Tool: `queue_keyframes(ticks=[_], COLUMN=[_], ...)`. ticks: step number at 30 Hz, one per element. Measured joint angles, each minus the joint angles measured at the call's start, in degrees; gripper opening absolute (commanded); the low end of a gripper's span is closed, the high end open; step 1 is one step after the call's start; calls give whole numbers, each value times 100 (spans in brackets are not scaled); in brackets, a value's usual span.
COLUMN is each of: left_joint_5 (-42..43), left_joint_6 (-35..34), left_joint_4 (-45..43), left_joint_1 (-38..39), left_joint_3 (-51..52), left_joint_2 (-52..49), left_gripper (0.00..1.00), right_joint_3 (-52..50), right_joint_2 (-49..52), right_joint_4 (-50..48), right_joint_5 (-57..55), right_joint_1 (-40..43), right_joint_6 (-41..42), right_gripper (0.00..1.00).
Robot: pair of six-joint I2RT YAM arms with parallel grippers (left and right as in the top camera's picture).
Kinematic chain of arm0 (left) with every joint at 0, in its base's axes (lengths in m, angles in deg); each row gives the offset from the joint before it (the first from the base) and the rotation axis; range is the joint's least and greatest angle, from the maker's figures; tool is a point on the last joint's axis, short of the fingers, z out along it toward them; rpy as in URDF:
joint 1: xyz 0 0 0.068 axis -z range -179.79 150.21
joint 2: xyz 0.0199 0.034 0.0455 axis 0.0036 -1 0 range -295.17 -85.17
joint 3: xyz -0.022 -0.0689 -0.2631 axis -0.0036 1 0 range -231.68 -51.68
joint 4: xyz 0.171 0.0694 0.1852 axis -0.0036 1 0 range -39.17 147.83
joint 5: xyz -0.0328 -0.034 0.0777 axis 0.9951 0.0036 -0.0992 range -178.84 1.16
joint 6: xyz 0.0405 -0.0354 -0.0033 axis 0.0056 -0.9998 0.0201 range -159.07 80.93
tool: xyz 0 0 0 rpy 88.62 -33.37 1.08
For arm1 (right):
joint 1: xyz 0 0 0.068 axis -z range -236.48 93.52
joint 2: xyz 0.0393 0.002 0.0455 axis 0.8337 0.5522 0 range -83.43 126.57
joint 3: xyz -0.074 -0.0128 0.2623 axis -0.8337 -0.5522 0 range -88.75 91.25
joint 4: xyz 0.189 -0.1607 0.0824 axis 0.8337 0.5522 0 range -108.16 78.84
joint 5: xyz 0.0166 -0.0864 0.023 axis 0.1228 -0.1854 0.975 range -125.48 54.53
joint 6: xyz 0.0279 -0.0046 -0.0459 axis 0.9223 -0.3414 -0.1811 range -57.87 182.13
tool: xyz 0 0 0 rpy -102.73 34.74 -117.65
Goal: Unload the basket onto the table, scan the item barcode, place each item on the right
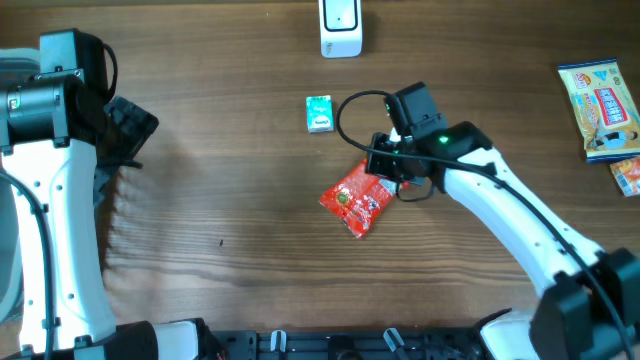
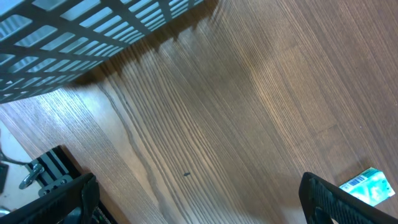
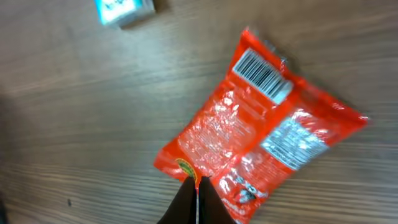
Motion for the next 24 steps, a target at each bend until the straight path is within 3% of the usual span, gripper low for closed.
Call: queue_keyframes(ticks=[8, 14, 16, 19, 24], left_joint_5=[0, 0, 0, 2, 0], left_joint_6=[0, 0, 0, 0, 0], left_joint_4=[0, 0, 0, 0, 0], left_joint_1=[0, 0, 0, 0, 0], left_joint_3=[0, 0, 0, 0, 0], left_joint_2=[0, 0, 0, 0, 0], left_gripper=[100, 100, 100, 100, 100], right_joint_3=[-264, -133, 107, 254, 315], right_joint_2=[1285, 1244, 951, 490, 326], right_joint_4=[118, 1399, 1447, 811, -553], right_joint_5=[52, -640, -852, -935, -664], right_joint_1=[-61, -33, 42, 127, 144], right_joint_6=[0, 0, -26, -155, -297], right_gripper=[4, 4, 21, 25, 18])
